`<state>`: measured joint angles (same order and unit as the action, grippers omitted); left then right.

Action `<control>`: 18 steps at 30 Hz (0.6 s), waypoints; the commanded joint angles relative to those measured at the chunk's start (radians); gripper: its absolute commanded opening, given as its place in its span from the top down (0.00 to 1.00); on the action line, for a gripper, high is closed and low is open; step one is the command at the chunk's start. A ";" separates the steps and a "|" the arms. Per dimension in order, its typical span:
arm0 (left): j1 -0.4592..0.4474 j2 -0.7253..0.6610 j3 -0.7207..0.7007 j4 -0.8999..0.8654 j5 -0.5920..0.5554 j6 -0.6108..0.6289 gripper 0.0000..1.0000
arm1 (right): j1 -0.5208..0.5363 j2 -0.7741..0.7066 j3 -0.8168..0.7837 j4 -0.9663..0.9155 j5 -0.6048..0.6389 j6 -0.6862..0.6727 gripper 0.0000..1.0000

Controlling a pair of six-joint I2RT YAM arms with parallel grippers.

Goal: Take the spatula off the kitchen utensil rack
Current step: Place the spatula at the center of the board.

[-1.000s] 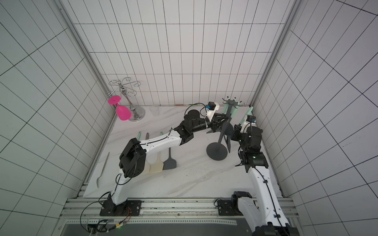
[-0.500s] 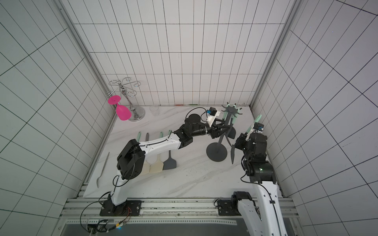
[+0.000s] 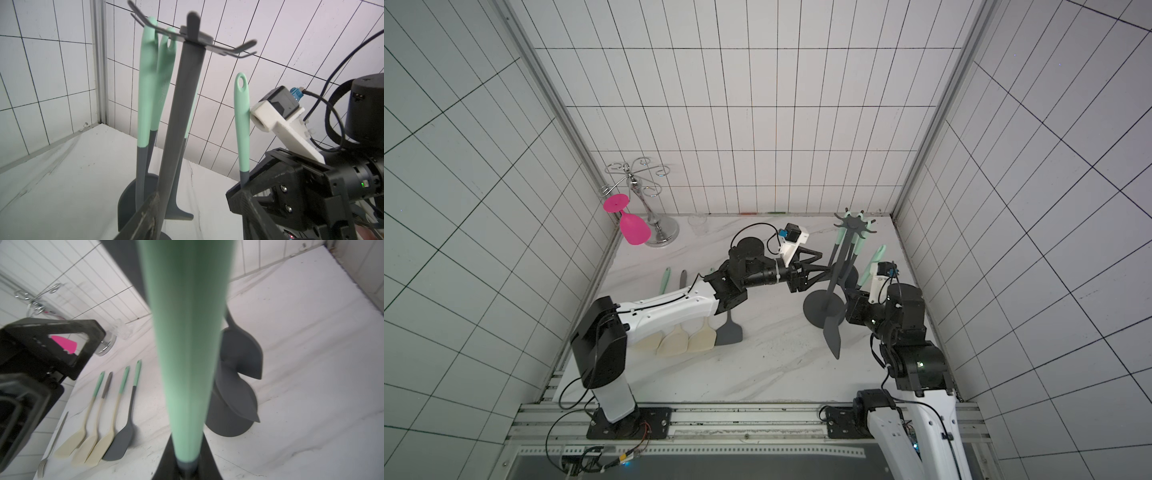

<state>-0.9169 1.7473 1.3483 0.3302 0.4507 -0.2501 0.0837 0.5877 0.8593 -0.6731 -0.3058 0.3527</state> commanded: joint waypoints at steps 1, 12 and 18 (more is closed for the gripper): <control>0.013 -0.111 -0.099 -0.063 -0.023 -0.017 0.40 | 0.043 -0.037 -0.037 -0.008 -0.151 -0.040 1.00; 0.064 -0.520 -0.367 -0.330 -0.118 -0.132 0.40 | 0.337 -0.037 -0.135 0.151 -0.059 -0.079 1.00; 0.059 -0.590 -0.353 -0.391 -0.141 -0.225 0.40 | 0.617 0.175 -0.108 0.258 0.190 -0.142 1.00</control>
<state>-0.8555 1.1549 0.9848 0.0044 0.3344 -0.4137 0.6094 0.6975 0.7490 -0.5156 -0.2630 0.2600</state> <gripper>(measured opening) 0.597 0.125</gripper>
